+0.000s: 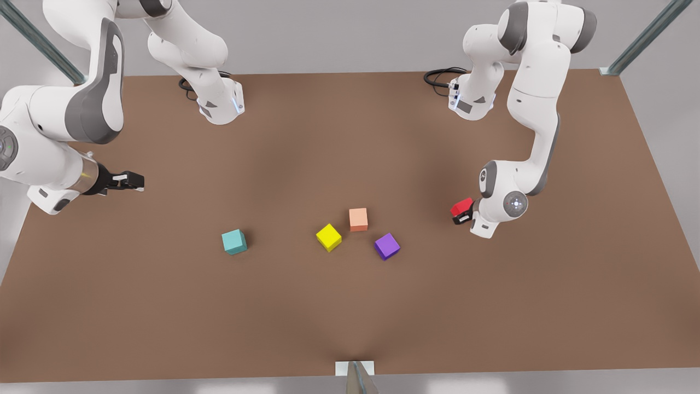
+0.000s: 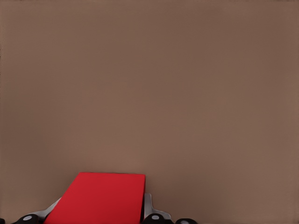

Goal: Pick up red wooden cube and pass to hand red wooden cube and place in blue wooden cube

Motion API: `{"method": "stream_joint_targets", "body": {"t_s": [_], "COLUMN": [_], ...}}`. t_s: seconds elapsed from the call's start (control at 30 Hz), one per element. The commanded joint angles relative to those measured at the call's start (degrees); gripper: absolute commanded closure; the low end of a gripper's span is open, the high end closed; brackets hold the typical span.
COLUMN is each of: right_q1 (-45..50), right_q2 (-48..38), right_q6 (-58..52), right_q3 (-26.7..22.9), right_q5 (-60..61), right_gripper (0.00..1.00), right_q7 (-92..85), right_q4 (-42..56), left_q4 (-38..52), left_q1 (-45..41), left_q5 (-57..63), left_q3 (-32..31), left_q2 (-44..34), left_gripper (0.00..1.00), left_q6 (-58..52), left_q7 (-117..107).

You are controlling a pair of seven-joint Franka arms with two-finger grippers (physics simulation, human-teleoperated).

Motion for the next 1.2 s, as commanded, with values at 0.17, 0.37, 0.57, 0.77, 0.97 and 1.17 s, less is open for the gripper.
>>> {"method": "stream_joint_targets", "body": {"t_s": [0.17,0.37,0.57,0.77,0.97,1.17], "right_q1": [0.80,-2.54,0.62,4.31,5.36,8.53], "right_q2": [0.38,20.94,32.72,33.95,35.71,37.91], "right_q6": [-0.86,-14.66,-13.61,4.23,11.35,13.02], "right_q3": [0.10,-0.16,3.79,3.62,3.26,3.18], "right_q5": [1.18,56.01,75.71,72.54,77.02,80.63], "right_gripper": [0.00,0.00,0.00,0.00,0.00,0.00], "right_q7": [-1.82,-22.47,-59.38,-110.71,-119.77,-120.48], "right_q4": [-0.84,-0.75,3.21,4.00,6.63,8.30], "left_q4": [23.85,48.82,64.11,64.82,64.47,64.29], "left_q1": [-0.02,-0.19,-2.56,-2.13,-1.60,-2.04], "left_q5": [-9.28,-28.78,-34.95,-45.49,-49.17,-54.11], "left_q3": [-7.47,-17.32,-31.82,-34.89,-34.98,-35.16], "left_q2": [0.64,14.70,31.66,35.80,35.80,36.06], "left_gripper": [0.42,0.42,0.42,0.52,0.52,0.51], "left_q6": [-28.38,-35.26,-9.94,-6.16,-6.87,-6.87], "left_q7": [-1.80,5.06,21.13,51.55,58.06,57.18]}}
